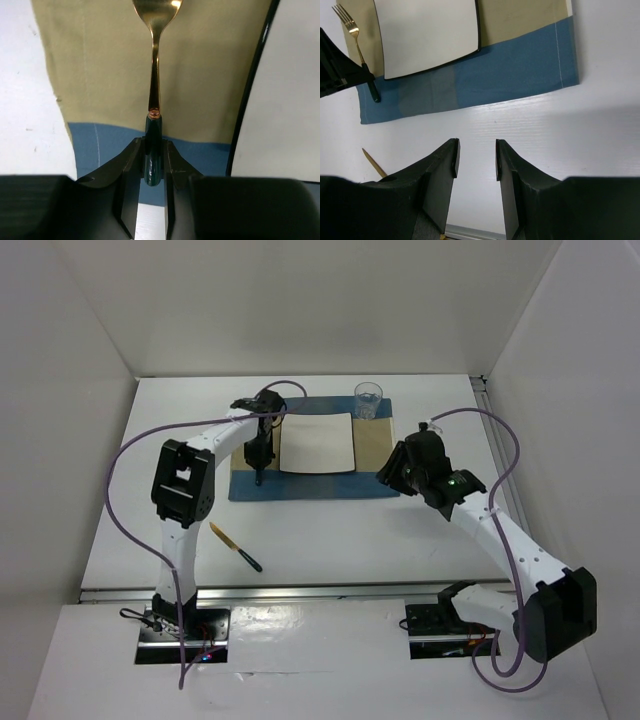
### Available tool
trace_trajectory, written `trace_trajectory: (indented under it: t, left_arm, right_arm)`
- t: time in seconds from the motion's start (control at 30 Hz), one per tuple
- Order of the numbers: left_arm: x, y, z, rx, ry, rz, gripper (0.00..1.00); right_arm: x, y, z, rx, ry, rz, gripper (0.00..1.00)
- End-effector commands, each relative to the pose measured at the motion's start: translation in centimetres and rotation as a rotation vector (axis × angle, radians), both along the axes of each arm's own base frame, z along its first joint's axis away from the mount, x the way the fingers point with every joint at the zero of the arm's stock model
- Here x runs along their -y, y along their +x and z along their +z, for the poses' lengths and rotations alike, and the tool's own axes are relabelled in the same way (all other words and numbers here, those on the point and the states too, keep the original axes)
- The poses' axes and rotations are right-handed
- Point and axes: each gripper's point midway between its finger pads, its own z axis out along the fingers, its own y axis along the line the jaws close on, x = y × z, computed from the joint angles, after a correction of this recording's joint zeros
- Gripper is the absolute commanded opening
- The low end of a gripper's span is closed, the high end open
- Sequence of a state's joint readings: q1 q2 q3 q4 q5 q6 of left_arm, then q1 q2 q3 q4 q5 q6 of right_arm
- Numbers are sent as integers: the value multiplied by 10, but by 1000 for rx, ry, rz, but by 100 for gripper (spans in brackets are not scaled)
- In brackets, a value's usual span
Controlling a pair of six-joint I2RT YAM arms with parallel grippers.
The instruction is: Set the dinner table for one person
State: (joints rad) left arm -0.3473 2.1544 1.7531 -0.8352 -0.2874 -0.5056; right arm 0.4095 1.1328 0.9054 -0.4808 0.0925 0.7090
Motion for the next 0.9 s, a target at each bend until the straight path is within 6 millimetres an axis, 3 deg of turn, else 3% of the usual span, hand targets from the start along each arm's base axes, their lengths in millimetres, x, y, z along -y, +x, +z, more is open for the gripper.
trace_trajectory:
  t: [0.0, 0.03, 0.3, 0.53, 0.7, 0.87]
  left_arm:
    - [0, 15, 3, 12, -19, -31, 0]
    - [7, 16, 2, 12, -56, -41, 0]
    - [2, 33, -2, 20, -88, -39, 0]
    - [5, 31, -17, -20, -98, -44, 0]
    - [6, 30, -19, -29, -98, -33, 20]
    - [9, 40, -12, 0, -107, -35, 28]
  right_arm:
    - [11, 3, 17, 32, -2, -65, 46]
    - [11, 1, 16, 20, 3, -73, 46]
    - [13, -1, 20, 24, 26, -101, 45]
    - [14, 0, 21, 25, 29, -115, 45]
    - [13, 2, 22, 25, 29, -115, 47]
    - [13, 2, 22, 25, 29, -115, 48]
